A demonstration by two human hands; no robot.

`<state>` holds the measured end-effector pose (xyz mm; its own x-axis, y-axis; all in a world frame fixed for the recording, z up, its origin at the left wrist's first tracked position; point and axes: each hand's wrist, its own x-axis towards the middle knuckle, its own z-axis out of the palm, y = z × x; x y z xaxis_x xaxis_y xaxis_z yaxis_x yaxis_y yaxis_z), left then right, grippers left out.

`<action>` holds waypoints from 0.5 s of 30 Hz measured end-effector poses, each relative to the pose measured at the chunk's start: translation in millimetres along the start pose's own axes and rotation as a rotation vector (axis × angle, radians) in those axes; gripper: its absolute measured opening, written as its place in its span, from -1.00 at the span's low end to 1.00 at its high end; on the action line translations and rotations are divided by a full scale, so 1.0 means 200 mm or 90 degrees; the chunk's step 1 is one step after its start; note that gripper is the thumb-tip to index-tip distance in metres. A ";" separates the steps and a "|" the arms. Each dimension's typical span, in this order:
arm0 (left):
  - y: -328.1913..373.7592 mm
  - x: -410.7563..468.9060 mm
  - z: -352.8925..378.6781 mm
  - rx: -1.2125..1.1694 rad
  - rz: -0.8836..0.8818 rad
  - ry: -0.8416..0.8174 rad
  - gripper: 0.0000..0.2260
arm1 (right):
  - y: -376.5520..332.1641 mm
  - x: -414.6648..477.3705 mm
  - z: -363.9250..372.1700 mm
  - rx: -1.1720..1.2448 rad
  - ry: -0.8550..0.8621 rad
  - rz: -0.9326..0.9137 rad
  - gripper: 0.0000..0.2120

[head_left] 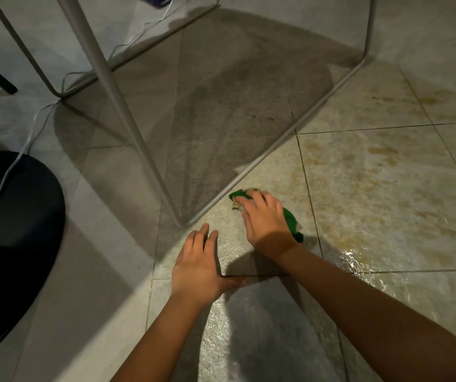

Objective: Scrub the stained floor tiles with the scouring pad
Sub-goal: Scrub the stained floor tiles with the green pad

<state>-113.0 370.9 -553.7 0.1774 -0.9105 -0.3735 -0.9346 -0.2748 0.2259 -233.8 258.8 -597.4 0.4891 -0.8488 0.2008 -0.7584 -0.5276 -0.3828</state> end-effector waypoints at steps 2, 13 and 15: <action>0.01 0.00 0.00 0.003 -0.004 -0.007 -0.02 | 0.04 0.06 -0.01 0.002 -0.017 0.044 -0.68; 0.02 -0.01 0.00 0.020 -0.016 -0.043 -0.03 | 0.11 -0.25 -0.07 -0.013 0.049 0.176 -0.67; 0.03 -0.01 0.00 0.003 -0.013 -0.051 -0.05 | 0.05 -0.34 -0.08 -0.034 0.043 0.135 -0.65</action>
<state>-118.6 372.1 -551.9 0.1716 -0.8769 -0.4490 -0.9324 -0.2917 0.2134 -280.9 310.8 -601.0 0.2872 -0.9406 0.1811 -0.8641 -0.3360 -0.3747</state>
